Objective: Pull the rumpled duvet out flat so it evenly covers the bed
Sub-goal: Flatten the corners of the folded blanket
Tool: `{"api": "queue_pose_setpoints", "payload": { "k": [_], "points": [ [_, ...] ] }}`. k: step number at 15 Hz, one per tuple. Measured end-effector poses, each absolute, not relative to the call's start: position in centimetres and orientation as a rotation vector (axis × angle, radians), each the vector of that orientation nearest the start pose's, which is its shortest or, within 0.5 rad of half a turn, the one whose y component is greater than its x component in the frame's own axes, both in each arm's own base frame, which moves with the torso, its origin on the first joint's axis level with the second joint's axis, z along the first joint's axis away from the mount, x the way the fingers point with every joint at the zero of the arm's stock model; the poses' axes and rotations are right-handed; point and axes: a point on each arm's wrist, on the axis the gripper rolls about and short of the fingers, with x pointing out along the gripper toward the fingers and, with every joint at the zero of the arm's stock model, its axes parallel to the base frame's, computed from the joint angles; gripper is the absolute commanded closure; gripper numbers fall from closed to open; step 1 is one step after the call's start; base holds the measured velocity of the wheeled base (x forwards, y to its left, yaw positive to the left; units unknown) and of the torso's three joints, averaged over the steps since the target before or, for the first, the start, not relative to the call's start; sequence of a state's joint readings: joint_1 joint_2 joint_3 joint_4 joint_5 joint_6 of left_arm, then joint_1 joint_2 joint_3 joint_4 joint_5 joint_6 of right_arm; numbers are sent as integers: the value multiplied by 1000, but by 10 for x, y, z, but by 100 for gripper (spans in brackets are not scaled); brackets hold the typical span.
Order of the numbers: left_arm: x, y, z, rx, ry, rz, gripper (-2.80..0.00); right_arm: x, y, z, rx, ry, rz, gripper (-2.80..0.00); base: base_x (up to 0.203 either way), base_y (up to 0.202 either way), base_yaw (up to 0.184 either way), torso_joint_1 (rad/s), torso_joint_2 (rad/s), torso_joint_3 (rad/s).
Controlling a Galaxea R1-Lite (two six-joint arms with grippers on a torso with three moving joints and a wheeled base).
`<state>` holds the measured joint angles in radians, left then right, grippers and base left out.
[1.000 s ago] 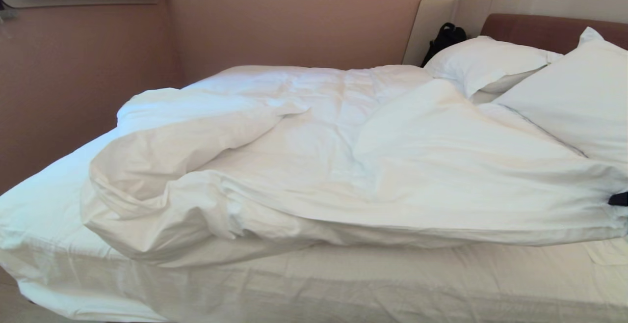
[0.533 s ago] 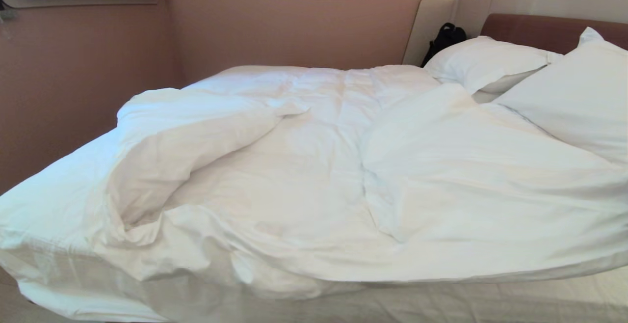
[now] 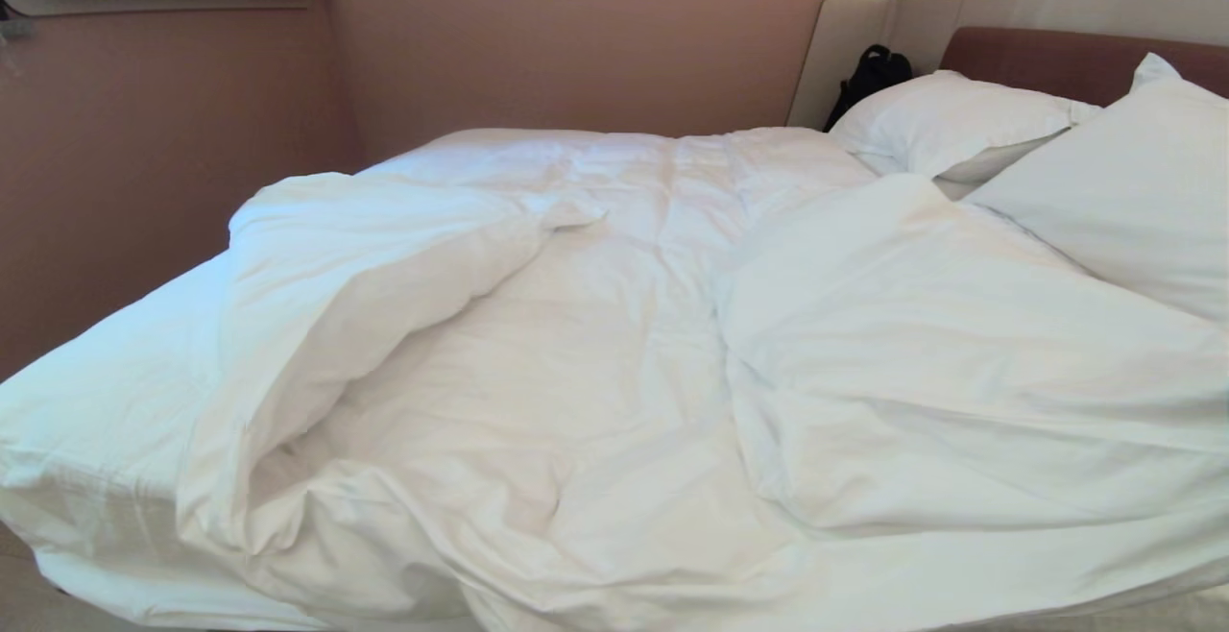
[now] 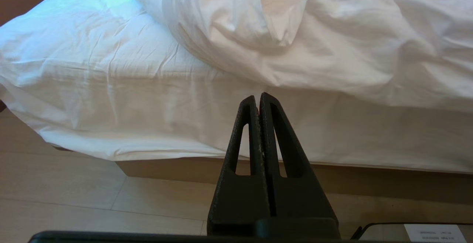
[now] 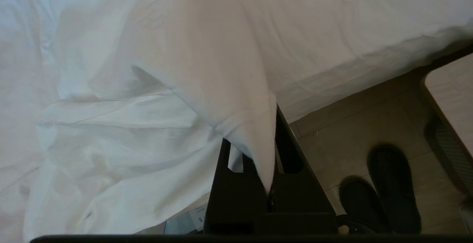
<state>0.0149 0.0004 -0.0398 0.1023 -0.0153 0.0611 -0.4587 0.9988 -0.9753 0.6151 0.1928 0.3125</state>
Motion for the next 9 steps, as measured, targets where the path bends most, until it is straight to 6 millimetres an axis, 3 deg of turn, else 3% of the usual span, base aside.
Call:
{"api": "queue_pose_setpoints", "payload": {
  "k": [9],
  "points": [
    [-26, -1, 76, 60, 63, -2, 0, 57, -27, 245, 501, 528, -456, 0, 0, 0, 0, 0, 0, 0]
  ]
}}
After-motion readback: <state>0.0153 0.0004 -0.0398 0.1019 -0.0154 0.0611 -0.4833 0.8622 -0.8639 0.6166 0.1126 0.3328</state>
